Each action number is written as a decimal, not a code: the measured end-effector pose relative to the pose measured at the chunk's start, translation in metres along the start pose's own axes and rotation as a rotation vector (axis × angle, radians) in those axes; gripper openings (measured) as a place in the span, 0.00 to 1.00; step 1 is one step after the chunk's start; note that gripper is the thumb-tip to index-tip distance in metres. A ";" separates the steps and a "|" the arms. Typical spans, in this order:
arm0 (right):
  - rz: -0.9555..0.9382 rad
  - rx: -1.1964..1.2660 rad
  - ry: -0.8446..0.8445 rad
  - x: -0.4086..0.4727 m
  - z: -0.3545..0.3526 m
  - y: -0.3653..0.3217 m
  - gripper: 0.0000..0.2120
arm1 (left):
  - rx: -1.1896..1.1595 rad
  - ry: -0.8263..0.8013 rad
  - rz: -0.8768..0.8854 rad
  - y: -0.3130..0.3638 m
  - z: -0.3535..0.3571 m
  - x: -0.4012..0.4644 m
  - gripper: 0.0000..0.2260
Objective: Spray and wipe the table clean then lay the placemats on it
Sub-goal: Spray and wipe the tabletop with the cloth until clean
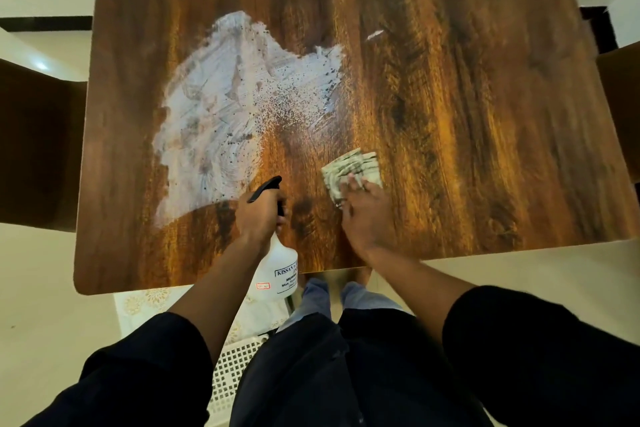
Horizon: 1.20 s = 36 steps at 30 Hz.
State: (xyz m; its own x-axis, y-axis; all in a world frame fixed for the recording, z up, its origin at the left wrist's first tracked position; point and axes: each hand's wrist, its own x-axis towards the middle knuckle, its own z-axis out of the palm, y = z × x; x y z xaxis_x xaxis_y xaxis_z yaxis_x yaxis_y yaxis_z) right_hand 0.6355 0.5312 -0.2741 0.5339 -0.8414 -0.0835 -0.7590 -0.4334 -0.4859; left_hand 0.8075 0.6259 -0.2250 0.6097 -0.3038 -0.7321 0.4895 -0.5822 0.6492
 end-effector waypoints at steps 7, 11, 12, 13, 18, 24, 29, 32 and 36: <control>-0.526 0.002 -0.238 -0.011 0.037 -0.013 0.20 | -0.009 0.043 0.014 0.016 -0.015 0.016 0.04; -0.455 0.024 -0.279 0.028 0.021 0.004 0.21 | -0.038 -0.005 0.020 0.024 -0.016 0.026 0.09; -0.371 0.028 -0.246 0.040 0.015 0.005 0.22 | -0.042 -0.009 0.020 0.026 -0.015 0.028 0.11; -0.276 0.031 -0.208 0.056 0.010 0.007 0.22 | -0.049 -0.019 0.022 0.029 -0.014 0.030 0.13; 0.038 0.064 -0.089 0.143 -0.004 0.022 0.21 | -0.067 -0.001 0.018 0.049 0.000 0.035 0.12; 0.137 0.116 -0.004 0.146 0.008 -0.026 0.22 | -0.067 0.063 0.000 0.072 0.019 0.044 0.10; -0.374 0.025 -0.216 0.146 0.030 -0.043 0.21 | -0.049 0.124 0.021 0.082 0.032 0.050 0.10; -0.576 0.002 -0.336 0.171 0.024 -0.029 0.22 | -0.043 0.153 0.003 0.086 0.039 0.056 0.07; -0.457 0.003 -0.301 0.219 0.005 -0.007 0.19 | -0.050 0.148 -0.012 0.090 0.048 0.067 0.08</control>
State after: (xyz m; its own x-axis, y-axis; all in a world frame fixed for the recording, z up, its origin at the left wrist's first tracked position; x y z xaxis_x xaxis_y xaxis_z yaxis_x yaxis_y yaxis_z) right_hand 0.7598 0.3511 -0.2931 0.8924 -0.4379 -0.1087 -0.4241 -0.7320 -0.5332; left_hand 0.8624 0.5170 -0.2250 0.6869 -0.1800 -0.7041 0.5258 -0.5457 0.6525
